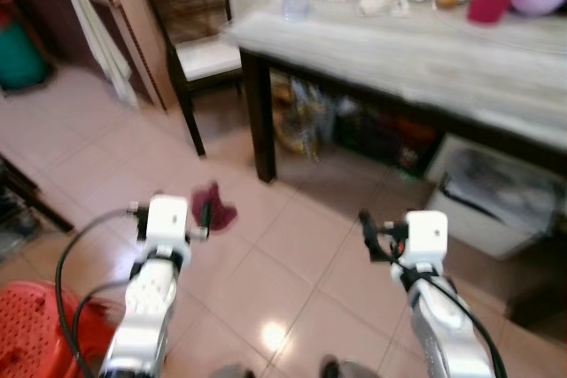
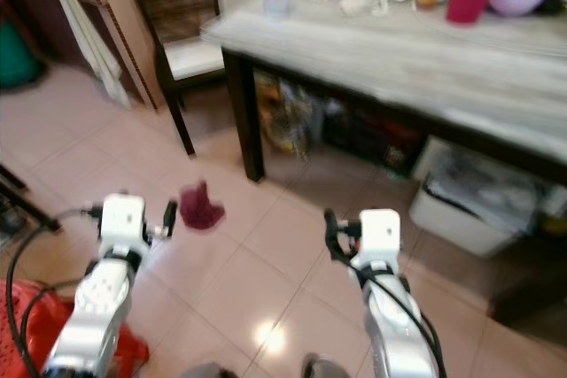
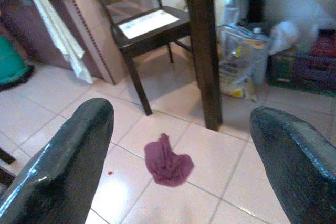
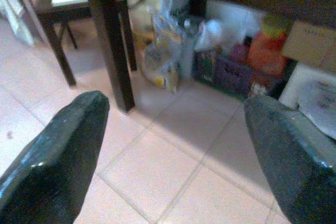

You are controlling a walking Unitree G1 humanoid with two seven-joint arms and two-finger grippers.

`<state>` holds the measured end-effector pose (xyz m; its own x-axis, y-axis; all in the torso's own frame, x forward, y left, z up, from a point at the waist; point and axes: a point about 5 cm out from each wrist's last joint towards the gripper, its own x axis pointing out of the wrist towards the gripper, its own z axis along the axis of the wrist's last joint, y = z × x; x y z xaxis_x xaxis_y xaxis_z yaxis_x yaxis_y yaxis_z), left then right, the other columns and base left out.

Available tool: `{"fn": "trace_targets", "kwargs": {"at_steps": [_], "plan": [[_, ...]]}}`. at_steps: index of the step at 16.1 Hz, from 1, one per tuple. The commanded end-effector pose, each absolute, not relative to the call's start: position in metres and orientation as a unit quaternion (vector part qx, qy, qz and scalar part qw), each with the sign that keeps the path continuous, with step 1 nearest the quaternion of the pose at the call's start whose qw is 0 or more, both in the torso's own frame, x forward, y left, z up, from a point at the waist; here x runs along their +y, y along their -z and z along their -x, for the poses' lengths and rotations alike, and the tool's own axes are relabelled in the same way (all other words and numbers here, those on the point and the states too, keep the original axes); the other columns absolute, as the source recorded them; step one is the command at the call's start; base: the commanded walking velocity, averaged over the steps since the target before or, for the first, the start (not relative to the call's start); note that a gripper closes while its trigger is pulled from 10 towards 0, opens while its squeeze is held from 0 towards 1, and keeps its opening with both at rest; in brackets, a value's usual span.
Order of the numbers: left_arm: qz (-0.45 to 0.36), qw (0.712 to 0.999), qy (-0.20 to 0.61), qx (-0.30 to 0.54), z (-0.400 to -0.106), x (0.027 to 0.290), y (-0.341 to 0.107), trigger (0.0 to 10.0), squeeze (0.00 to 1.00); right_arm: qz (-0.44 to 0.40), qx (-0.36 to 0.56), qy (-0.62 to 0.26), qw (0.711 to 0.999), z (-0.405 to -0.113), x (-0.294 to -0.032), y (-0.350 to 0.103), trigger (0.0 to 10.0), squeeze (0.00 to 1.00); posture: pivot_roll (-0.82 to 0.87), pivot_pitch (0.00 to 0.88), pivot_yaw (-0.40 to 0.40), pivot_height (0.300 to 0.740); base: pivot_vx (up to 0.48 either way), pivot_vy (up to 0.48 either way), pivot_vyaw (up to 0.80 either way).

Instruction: Setting the table

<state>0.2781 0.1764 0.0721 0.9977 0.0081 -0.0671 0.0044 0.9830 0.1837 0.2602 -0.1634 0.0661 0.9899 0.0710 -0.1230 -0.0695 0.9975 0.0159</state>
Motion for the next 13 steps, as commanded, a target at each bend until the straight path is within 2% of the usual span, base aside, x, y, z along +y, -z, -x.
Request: {"fn": "trace_targets", "kwargs": {"at_steps": [1, 9, 13], "plan": [[-0.099, 0.994, -0.003, 0.038, -0.276, 0.18, -0.07, 10.0, 0.0, -0.006, 0.056, -0.036, 0.998, -0.261, -0.162, -0.07, 10.0, 0.0, -0.12, 0.109, 0.067, 0.74, -0.334, 0.0, 0.0], [-0.055, 0.996, 0.067, -0.015, -0.278, 0.168, -0.09, 10.0, 0.0, 0.0, 0.039, -0.022, 0.999, -0.264, -0.164, -0.076, 10.0, 0.0, -0.12, 0.108, 0.071, 0.74, 0.0, 0.0, 0.0], [-0.045, 0.996, 0.078, -0.011, -0.276, 0.165, -0.09, 10.0, 0.0, 0.002, 0.024, -0.02, 1.0, -0.267, -0.161, -0.086, 10.0, 0.0, -0.13, 0.113, 0.074, 0.74, 0.0, -0.375, -0.71]]}}
